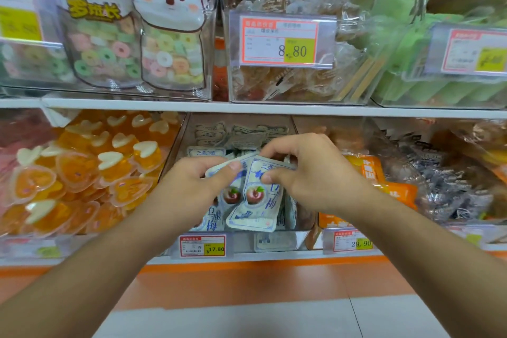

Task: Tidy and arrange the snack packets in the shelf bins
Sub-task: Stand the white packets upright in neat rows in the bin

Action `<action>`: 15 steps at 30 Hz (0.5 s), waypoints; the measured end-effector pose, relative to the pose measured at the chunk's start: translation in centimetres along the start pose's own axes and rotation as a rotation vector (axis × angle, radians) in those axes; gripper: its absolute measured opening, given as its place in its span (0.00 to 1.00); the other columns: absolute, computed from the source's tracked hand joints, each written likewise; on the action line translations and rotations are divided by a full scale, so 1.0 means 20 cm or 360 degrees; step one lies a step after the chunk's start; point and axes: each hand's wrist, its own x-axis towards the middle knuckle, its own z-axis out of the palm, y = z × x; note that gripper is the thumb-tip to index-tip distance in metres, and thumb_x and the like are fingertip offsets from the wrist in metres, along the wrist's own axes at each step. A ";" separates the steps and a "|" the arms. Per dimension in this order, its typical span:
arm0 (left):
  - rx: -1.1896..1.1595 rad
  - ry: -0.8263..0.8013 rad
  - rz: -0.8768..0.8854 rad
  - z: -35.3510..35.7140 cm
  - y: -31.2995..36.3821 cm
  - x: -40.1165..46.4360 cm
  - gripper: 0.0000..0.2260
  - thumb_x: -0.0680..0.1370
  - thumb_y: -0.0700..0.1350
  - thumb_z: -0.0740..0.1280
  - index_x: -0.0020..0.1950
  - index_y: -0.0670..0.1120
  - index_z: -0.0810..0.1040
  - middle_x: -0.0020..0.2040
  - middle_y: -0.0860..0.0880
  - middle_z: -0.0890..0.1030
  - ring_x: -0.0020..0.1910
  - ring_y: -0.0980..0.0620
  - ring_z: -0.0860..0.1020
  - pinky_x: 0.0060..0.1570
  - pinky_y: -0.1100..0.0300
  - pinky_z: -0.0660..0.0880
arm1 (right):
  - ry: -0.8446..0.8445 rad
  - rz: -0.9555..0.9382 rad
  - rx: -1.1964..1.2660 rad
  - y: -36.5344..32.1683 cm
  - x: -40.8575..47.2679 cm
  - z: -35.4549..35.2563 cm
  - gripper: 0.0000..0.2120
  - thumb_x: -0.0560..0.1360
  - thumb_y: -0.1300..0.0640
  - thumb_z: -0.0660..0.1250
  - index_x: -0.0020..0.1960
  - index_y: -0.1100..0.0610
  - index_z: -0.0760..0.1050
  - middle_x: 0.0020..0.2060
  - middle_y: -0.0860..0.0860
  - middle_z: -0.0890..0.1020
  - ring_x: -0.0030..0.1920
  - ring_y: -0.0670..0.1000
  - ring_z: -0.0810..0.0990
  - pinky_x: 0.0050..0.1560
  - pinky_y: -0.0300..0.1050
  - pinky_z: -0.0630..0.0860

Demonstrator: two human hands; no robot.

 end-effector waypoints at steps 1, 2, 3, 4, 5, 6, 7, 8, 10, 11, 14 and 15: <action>-0.0095 -0.0035 -0.0075 0.01 0.00 0.01 0.16 0.75 0.69 0.67 0.58 0.65 0.83 0.56 0.47 0.87 0.51 0.46 0.87 0.53 0.32 0.80 | 0.0040 0.0005 0.0002 0.00 0.00 0.01 0.05 0.76 0.54 0.78 0.47 0.45 0.84 0.40 0.42 0.85 0.44 0.42 0.82 0.45 0.46 0.80; -0.0167 -0.0092 -0.0105 0.01 0.00 0.02 0.15 0.75 0.68 0.69 0.58 0.64 0.83 0.56 0.53 0.87 0.51 0.53 0.87 0.55 0.38 0.82 | 0.0094 0.0007 0.0024 0.01 0.00 0.02 0.05 0.75 0.55 0.78 0.47 0.46 0.84 0.39 0.42 0.85 0.43 0.43 0.82 0.44 0.46 0.80; -0.0186 -0.0181 -0.0066 0.02 0.02 0.01 0.13 0.76 0.63 0.72 0.58 0.62 0.83 0.55 0.55 0.87 0.48 0.58 0.86 0.51 0.49 0.85 | 0.0148 0.0004 0.0063 0.02 0.00 0.02 0.06 0.74 0.56 0.79 0.46 0.47 0.84 0.38 0.43 0.85 0.42 0.43 0.82 0.43 0.44 0.80; -0.0193 -0.0254 -0.0004 0.02 0.02 0.01 0.12 0.76 0.54 0.76 0.59 0.58 0.83 0.53 0.54 0.88 0.45 0.60 0.86 0.44 0.59 0.84 | 0.0185 -0.0002 0.0099 0.03 0.00 0.02 0.06 0.74 0.57 0.80 0.45 0.48 0.84 0.38 0.42 0.85 0.42 0.43 0.82 0.42 0.41 0.79; -0.0174 -0.0288 0.0055 0.03 0.01 0.01 0.16 0.74 0.45 0.79 0.60 0.54 0.81 0.52 0.52 0.88 0.45 0.58 0.86 0.42 0.62 0.83 | 0.0201 -0.0013 0.0120 0.03 0.00 0.03 0.07 0.73 0.58 0.80 0.44 0.48 0.84 0.38 0.42 0.85 0.42 0.42 0.82 0.42 0.39 0.78; -0.0134 -0.0259 0.0089 0.03 0.00 0.02 0.21 0.72 0.40 0.80 0.61 0.53 0.80 0.53 0.51 0.87 0.48 0.53 0.87 0.46 0.59 0.84 | 0.0205 -0.0040 0.0125 0.03 0.00 0.03 0.08 0.73 0.58 0.80 0.44 0.48 0.84 0.40 0.42 0.84 0.43 0.42 0.82 0.43 0.37 0.77; -0.0077 -0.0207 0.0115 0.04 -0.02 0.03 0.24 0.70 0.39 0.82 0.62 0.52 0.79 0.53 0.50 0.87 0.50 0.50 0.87 0.51 0.53 0.85 | 0.0211 -0.0079 0.0120 0.04 0.00 0.04 0.09 0.72 0.59 0.80 0.43 0.47 0.83 0.41 0.42 0.84 0.45 0.42 0.81 0.45 0.37 0.77; -0.0050 -0.0162 0.0137 0.04 -0.01 0.03 0.24 0.69 0.40 0.82 0.61 0.53 0.79 0.53 0.50 0.87 0.51 0.49 0.87 0.53 0.50 0.84 | 0.0224 -0.0122 0.0116 0.04 0.01 0.05 0.10 0.72 0.60 0.81 0.43 0.47 0.83 0.43 0.42 0.82 0.46 0.43 0.81 0.48 0.38 0.77; -0.0021 -0.0117 0.0171 0.04 -0.02 0.04 0.21 0.69 0.41 0.82 0.59 0.52 0.81 0.51 0.50 0.87 0.51 0.50 0.86 0.53 0.52 0.84 | 0.0275 -0.0160 0.0117 0.04 0.01 0.07 0.11 0.71 0.59 0.81 0.44 0.46 0.83 0.47 0.41 0.79 0.49 0.43 0.79 0.52 0.39 0.76; -0.0024 -0.0121 0.0184 0.04 -0.02 0.05 0.19 0.70 0.42 0.82 0.58 0.52 0.82 0.51 0.50 0.87 0.51 0.51 0.86 0.50 0.56 0.84 | 0.0303 -0.0148 0.0123 0.05 0.02 0.08 0.12 0.70 0.59 0.82 0.44 0.44 0.83 0.48 0.41 0.78 0.51 0.43 0.78 0.54 0.41 0.75; -0.0143 -0.0149 0.0202 0.03 0.00 0.03 0.13 0.75 0.41 0.78 0.58 0.51 0.84 0.52 0.51 0.88 0.50 0.57 0.86 0.43 0.63 0.82 | 0.0307 -0.0047 0.0169 0.09 0.03 0.09 0.12 0.71 0.57 0.81 0.43 0.43 0.81 0.51 0.44 0.79 0.55 0.47 0.79 0.60 0.49 0.77; -0.0169 -0.0121 0.0210 0.02 -0.01 0.03 0.11 0.77 0.40 0.75 0.58 0.51 0.84 0.52 0.52 0.88 0.51 0.57 0.86 0.50 0.57 0.83 | 0.0279 -0.0028 0.0234 0.11 0.04 0.08 0.11 0.72 0.59 0.80 0.43 0.46 0.81 0.51 0.46 0.82 0.54 0.49 0.81 0.61 0.53 0.78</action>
